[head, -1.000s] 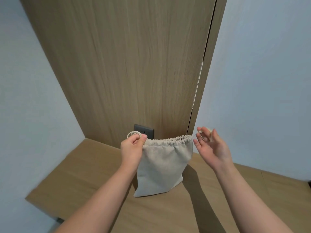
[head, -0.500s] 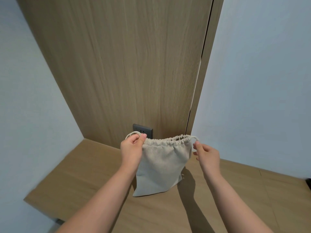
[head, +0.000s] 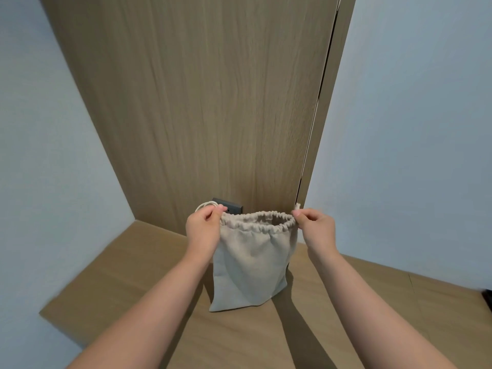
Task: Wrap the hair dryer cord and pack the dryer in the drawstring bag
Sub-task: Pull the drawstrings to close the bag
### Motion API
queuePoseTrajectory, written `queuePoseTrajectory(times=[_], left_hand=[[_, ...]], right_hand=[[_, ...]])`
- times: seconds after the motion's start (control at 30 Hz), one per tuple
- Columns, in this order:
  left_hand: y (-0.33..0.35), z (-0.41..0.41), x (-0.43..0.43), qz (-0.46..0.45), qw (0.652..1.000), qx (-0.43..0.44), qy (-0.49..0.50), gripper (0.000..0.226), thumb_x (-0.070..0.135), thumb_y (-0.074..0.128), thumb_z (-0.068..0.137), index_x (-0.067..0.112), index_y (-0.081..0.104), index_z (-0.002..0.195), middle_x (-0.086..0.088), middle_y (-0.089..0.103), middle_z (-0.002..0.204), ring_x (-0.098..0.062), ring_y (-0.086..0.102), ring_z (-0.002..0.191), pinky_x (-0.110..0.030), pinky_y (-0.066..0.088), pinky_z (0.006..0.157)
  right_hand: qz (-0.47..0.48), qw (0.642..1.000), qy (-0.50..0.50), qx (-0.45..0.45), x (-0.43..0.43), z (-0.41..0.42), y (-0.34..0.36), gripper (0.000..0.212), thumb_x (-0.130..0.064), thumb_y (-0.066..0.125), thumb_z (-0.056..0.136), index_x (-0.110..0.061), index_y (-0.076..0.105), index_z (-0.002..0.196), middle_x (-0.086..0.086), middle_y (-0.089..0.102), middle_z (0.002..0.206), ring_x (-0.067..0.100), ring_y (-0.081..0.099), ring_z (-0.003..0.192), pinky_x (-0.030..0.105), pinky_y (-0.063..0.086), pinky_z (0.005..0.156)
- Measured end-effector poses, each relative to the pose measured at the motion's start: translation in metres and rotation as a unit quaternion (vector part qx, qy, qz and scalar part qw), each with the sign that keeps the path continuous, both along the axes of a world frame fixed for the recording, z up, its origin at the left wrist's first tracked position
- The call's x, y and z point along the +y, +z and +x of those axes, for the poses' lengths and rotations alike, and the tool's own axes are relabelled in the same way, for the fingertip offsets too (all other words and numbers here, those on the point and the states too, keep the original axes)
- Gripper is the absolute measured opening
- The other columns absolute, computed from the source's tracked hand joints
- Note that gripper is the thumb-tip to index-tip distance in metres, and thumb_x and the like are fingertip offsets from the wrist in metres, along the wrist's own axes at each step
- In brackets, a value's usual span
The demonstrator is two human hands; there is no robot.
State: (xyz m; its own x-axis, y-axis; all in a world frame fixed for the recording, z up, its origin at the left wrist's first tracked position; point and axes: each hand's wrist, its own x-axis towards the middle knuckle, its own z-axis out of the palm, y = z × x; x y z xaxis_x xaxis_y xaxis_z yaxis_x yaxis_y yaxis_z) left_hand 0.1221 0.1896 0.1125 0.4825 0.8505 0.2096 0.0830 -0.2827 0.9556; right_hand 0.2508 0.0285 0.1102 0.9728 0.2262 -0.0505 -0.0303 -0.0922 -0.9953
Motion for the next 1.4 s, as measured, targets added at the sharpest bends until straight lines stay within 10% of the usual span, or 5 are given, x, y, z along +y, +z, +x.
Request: queuePoseTrajectory(times=[0.47, 0.6, 0.73, 1.17, 1.4], left_hand=[[0.004, 0.002, 0.054, -0.401, 0.905, -0.094, 0.105, 0.032, 0.016, 0.04, 0.102, 0.008, 0.05, 0.073, -0.009, 0.058, 0.073, -0.006, 0.059, 0.033, -0.016, 0.049, 0.036], [-0.013, -0.004, 0.042, -0.446, 0.892, -0.05, 0.05, 0.032, 0.028, 0.042, 0.102, 0.003, 0.058, 0.091, -0.011, 0.064, 0.085, -0.019, 0.067, 0.073, -0.03, 0.057, 0.061], [-0.023, -0.007, 0.001, -0.315, 0.921, 0.153, -0.169, 0.066, 0.061, 0.033, 0.094, 0.009, 0.061, 0.124, -0.001, 0.062, 0.121, -0.019, 0.055, 0.117, -0.04, 0.039, 0.102], [-0.015, 0.021, -0.061, -0.028, 0.975, 0.097, -0.2, 0.006, 0.018, 0.071, 0.084, 0.015, 0.075, 0.08, 0.014, 0.066, 0.068, 0.005, 0.058, 0.063, -0.008, 0.041, 0.058], [-0.021, 0.016, -0.052, -0.1, 0.981, 0.048, -0.16, 0.034, 0.026, 0.073, 0.08, -0.005, 0.066, 0.071, -0.01, 0.055, 0.062, -0.014, 0.046, 0.061, -0.029, 0.037, 0.059]], right_hand=[[0.249, 0.946, -0.061, 0.197, -0.028, 0.023, 0.03, 0.029, -0.006, 0.039, 0.099, -0.001, 0.052, 0.073, 0.011, 0.056, 0.072, 0.017, 0.067, 0.054, 0.019, 0.054, 0.043], [0.221, 0.97, 0.034, 0.094, -0.022, 0.01, 0.05, 0.029, -0.008, 0.042, 0.099, -0.007, 0.055, 0.073, 0.003, 0.062, 0.057, 0.015, 0.067, 0.053, 0.02, 0.056, 0.052], [0.204, 0.972, 0.107, 0.038, -0.012, 0.004, 0.078, 0.028, -0.001, 0.044, 0.096, -0.002, 0.053, 0.07, 0.0, 0.064, 0.048, 0.016, 0.067, 0.048, 0.024, 0.058, 0.051], [0.157, 0.98, 0.121, 0.01, 0.004, 0.003, 0.075, 0.021, -0.003, 0.051, 0.094, 0.001, 0.059, 0.075, 0.015, 0.064, 0.07, 0.023, 0.072, 0.065, 0.023, 0.059, 0.056], [-0.157, 0.982, 0.1, -0.026, -0.033, 0.009, 0.011, 0.051, -0.039, 0.044, 0.097, -0.002, 0.072, 0.075, 0.022, 0.073, 0.084, 0.034, 0.07, 0.082, 0.047, 0.058, 0.078]])
